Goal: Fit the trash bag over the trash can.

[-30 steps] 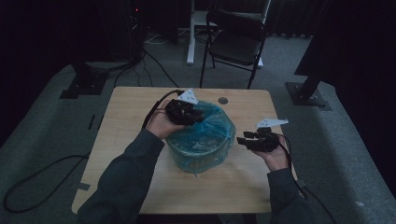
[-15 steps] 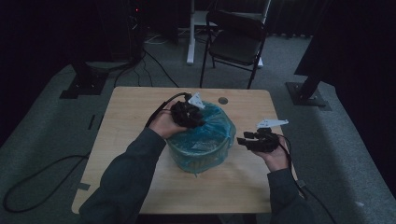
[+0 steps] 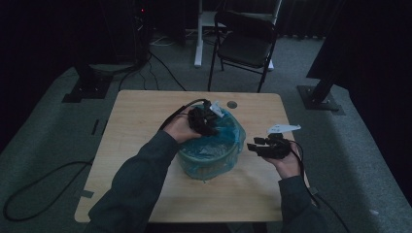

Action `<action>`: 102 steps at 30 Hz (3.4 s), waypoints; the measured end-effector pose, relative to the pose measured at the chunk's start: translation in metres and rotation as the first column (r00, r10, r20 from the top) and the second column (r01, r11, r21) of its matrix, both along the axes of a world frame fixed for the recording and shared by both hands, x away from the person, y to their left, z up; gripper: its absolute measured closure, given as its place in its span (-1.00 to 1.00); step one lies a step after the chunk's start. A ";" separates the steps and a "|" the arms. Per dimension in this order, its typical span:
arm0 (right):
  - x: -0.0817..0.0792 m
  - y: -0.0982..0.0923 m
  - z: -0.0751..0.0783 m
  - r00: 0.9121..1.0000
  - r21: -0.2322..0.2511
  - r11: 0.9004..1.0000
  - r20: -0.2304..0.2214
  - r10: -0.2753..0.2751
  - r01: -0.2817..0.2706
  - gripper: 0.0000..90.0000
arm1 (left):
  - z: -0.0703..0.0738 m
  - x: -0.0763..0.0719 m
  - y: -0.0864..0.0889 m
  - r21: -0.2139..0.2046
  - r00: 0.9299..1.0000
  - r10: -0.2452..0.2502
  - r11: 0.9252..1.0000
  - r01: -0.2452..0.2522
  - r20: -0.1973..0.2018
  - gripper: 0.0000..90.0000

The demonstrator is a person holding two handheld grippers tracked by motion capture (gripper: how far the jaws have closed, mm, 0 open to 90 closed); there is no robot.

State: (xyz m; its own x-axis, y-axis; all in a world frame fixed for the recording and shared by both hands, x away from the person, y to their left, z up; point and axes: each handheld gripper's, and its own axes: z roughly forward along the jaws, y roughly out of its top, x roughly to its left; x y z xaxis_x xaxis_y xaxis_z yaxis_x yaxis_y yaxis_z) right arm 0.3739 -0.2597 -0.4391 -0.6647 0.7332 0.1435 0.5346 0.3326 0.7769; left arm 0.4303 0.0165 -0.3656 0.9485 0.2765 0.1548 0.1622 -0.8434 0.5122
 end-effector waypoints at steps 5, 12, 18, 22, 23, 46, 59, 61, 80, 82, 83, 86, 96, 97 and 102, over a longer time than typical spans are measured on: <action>0.000 0.000 0.000 1.000 -0.001 1.000 0.000 0.001 -0.001 0.17 | -0.003 0.001 -0.005 0.045 1.000 -0.004 0.999 0.004 -0.005 0.47; 0.000 0.001 0.000 1.000 -0.001 1.000 -0.001 0.003 -0.003 0.17 | -0.007 0.002 -0.010 0.102 1.000 -0.005 0.995 0.005 -0.006 0.44; 0.000 0.001 -0.001 1.000 -0.003 1.000 -0.002 0.004 -0.004 0.17 | -0.013 0.004 -0.016 0.161 1.000 -0.002 0.987 0.003 -0.008 0.38; -0.001 0.001 -0.001 1.000 -0.002 1.000 -0.002 0.003 -0.003 0.17 | -0.017 0.004 -0.020 0.207 1.000 -0.005 0.978 0.008 -0.016 0.36; -0.001 0.001 -0.001 1.000 -0.002 1.000 -0.001 0.003 -0.003 0.17 | -0.019 0.004 -0.021 0.220 1.000 -0.009 0.975 0.012 -0.019 0.36; -0.001 0.000 0.000 1.000 0.003 1.000 -0.001 0.001 -0.001 0.17 | -0.032 0.001 -0.028 0.321 0.998 -0.047 0.945 0.060 -0.048 0.24; -0.002 -0.001 -0.001 1.000 0.003 1.000 -0.002 0.002 -0.002 0.15 | -0.029 0.000 -0.027 0.303 0.998 -0.051 0.951 0.062 -0.041 0.24; -0.002 -0.001 -0.001 1.000 0.002 1.000 -0.002 0.002 -0.002 0.15 | -0.027 0.000 -0.027 0.290 0.998 -0.048 0.955 0.057 -0.036 0.25; -0.003 -0.003 -0.001 1.000 0.004 1.000 -0.002 0.000 0.000 0.14 | 0.024 -0.010 0.019 -0.019 0.995 0.067 0.998 -0.065 0.080 0.26; -0.003 -0.004 0.000 1.000 0.004 1.000 -0.002 -0.001 0.001 0.14 | 0.027 -0.012 0.028 -0.046 0.992 0.079 0.996 -0.075 0.096 0.26; -0.003 -0.004 0.000 1.000 0.004 1.000 -0.003 -0.002 0.002 0.14 | 0.028 -0.014 0.033 -0.068 0.991 0.093 0.994 -0.086 0.101 0.26; -0.003 -0.003 -0.001 1.000 0.003 1.000 -0.004 -0.001 0.001 0.14 | 0.029 -0.016 0.040 -0.082 0.988 0.108 0.992 -0.099 0.113 0.25; -0.002 -0.002 -0.001 1.000 0.000 1.000 -0.004 0.003 -0.003 0.13 | 0.039 -0.031 0.087 -0.214 0.962 0.209 0.962 -0.170 0.175 0.25; -0.002 -0.003 -0.001 1.000 0.000 1.000 -0.004 0.003 -0.003 0.13 | 0.039 -0.032 0.091 -0.234 0.962 0.215 0.957 -0.173 0.170 0.25; -0.002 -0.003 -0.002 1.000 -0.001 1.000 -0.006 0.002 -0.002 0.13 | 0.039 -0.039 0.114 -0.308 0.943 0.275 0.928 -0.210 0.187 0.25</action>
